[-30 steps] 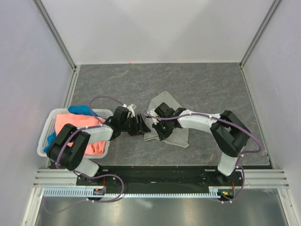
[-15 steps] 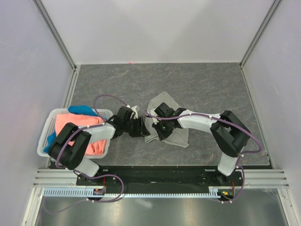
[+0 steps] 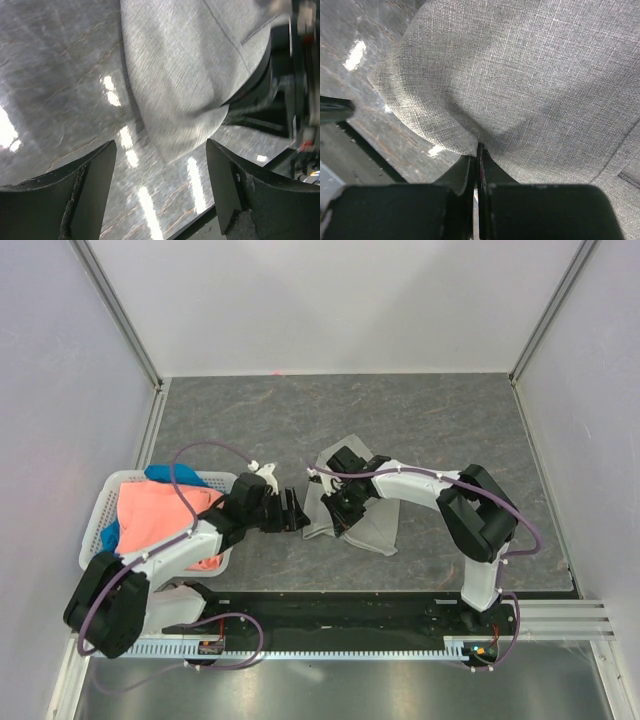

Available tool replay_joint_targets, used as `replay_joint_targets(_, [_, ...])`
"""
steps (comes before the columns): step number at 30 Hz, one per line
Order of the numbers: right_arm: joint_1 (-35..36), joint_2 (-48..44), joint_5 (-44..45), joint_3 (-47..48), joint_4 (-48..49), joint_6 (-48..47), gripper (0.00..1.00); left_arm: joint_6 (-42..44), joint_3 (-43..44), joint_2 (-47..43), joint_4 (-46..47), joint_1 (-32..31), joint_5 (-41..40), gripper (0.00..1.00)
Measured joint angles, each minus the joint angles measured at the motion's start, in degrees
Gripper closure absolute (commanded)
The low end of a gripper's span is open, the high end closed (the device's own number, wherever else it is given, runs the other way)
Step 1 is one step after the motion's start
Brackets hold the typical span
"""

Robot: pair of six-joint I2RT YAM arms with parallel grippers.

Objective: Fold the napkin, place the utensils inside, and roll it up
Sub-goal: Roll the napkin with the utensil

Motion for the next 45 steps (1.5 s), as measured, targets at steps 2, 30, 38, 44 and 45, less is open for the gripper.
replay_joint_targets(2, [-0.9, 0.8, -1.8, 0.9, -1.1, 0.0, 1.00, 0.5, -2.1, -2.6, 0.5, 0.0, -0.3, 0.20])
replay_joint_targets(30, [-8.1, 9.1, -17.8, 4.7, -6.1, 1.3, 1.00, 21.2, -9.0, 1.2, 25.6, -14.6, -3.2, 0.15])
replay_joint_targets(38, [-8.8, 9.7, -19.2, 4.9, -6.4, 1.3, 1.00, 24.6, -6.8, 6.1, 27.6, -15.4, -3.4, 0.18])
replay_joint_targets(44, [-9.0, 9.9, -19.6, 4.9, -6.5, 1.3, 1.00, 26.2, -6.7, 8.0, 28.0, -16.1, -4.9, 0.25])
replay_joint_targets(45, [-9.1, 9.9, -19.6, 4.9, -6.5, 1.3, 1.00, 26.5, -6.7, 8.1, 28.0, -16.3, -5.1, 0.28])
